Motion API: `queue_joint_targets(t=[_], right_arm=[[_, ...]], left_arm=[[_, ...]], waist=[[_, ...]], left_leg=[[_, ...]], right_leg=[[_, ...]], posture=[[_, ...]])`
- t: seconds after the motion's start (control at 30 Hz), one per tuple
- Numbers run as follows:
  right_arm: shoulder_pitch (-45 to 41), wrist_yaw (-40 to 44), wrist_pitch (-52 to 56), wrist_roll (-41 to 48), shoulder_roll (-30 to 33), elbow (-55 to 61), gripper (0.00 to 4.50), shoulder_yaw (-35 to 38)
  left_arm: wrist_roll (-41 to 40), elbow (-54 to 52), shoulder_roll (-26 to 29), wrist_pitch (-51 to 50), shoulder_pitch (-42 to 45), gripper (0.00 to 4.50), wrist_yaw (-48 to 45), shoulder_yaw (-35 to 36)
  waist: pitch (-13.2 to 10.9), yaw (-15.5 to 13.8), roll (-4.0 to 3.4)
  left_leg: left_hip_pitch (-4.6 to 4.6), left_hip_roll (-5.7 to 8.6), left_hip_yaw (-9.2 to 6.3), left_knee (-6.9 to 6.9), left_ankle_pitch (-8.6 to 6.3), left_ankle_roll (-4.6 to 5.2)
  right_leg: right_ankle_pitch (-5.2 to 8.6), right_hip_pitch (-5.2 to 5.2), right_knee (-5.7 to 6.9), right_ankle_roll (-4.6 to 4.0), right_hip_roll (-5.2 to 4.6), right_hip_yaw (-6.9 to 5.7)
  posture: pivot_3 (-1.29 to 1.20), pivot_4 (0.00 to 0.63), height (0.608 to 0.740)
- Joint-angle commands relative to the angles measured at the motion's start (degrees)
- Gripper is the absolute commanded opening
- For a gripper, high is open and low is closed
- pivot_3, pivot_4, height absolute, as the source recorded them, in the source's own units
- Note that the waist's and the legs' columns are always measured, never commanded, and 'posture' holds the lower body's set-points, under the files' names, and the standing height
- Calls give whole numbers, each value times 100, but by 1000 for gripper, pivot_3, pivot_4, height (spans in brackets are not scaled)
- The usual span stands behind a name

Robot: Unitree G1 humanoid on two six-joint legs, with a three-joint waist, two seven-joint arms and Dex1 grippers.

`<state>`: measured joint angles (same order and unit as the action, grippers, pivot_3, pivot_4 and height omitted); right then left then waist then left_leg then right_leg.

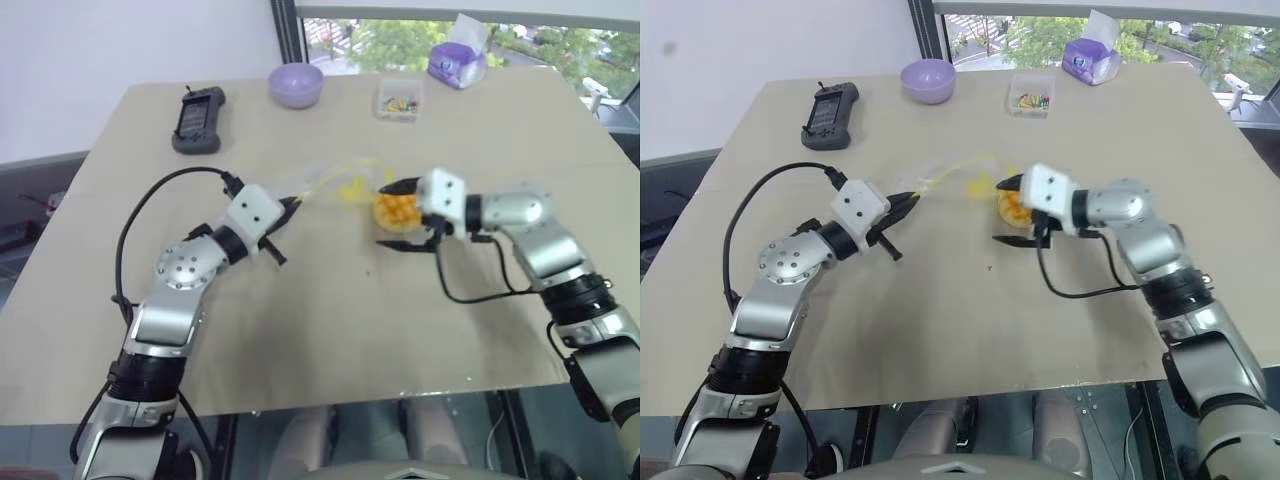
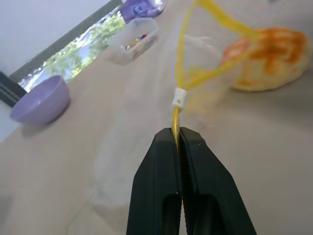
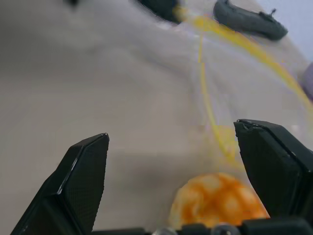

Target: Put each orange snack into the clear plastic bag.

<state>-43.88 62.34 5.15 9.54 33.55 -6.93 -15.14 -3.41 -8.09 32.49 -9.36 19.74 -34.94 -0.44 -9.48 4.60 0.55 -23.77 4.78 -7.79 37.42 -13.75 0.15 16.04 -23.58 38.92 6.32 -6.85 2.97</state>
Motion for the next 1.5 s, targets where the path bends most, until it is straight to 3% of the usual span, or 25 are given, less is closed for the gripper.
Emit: queue_joint_targets(t=[0.03, 0.3, 0.6, 0.87, 1.1, 1.2, 1.5], right_arm=[[-43, -87, 857, 484, 117, 137, 4470, 596], [-340, -1087, 1790, 214, -523, -1333, 4470, 791], [-959, -1641, 1508, -422, -1010, -2898, 4470, 702], [-892, -781, 2187, -185, -1258, -2762, 4470, 560], [-668, -622, 2011, -802, -1127, -2743, 4470, -56], [-630, -764, 1756, -1100, -1107, -2861, 3712, -225], [-582, -866, 1478, -1475, -1028, -2930, 288, -346]], left_arm=[[32, -282, -60, 2, -36, 0, 224, 143], [58, -414, -104, -169, -133, 0, 484, 187], [49, -521, -34, -265, -213, 0, 531, 280], [31, -657, -39, -380, -280, 0, 577, 298], [38, -710, -87, -453, -284, 0, 613, 260], [38, -720, -77, -475, -281, 0, 611, 277], [48, -702, -79, -494, -254, 0, 601, 267]], waist=[[0, -37, 1], [2, -93, 3], [2, -84, 3], [2, -50, 2], [6, -60, 2], [19, -62, 5], [91, -80, 33]], left_leg=[[1, -1, 0, 0, 0, 0], [-1, 0, 7, -1, 0, 0], [-2, 2, 7, 0, 0, 0], [-1, 1, 7, 0, 0, 0], [1, 1, 6, 0, 0, 0], [3, 0, 6, 0, 0, 0], [13, 1, 4, 2, 0, 0]], right_leg=[[0, 0, 0, 0, 0, 0], [0, -4, 0, 0, -2, 4], [0, -4, 0, 0, -5, 4], [0, -3, 1, 0, -3, 4], [0, -3, 1, 0, -3, 4], [0, -2, 1, 0, -3, 4], [0, 6, 1, 0, -3, 2]], posture=[[0, 150, 740], [0, 150, 740], [0, 150, 740], [0, 150, 740], [0, 150, 740], [0, 150, 740], [0, 150, 740]])
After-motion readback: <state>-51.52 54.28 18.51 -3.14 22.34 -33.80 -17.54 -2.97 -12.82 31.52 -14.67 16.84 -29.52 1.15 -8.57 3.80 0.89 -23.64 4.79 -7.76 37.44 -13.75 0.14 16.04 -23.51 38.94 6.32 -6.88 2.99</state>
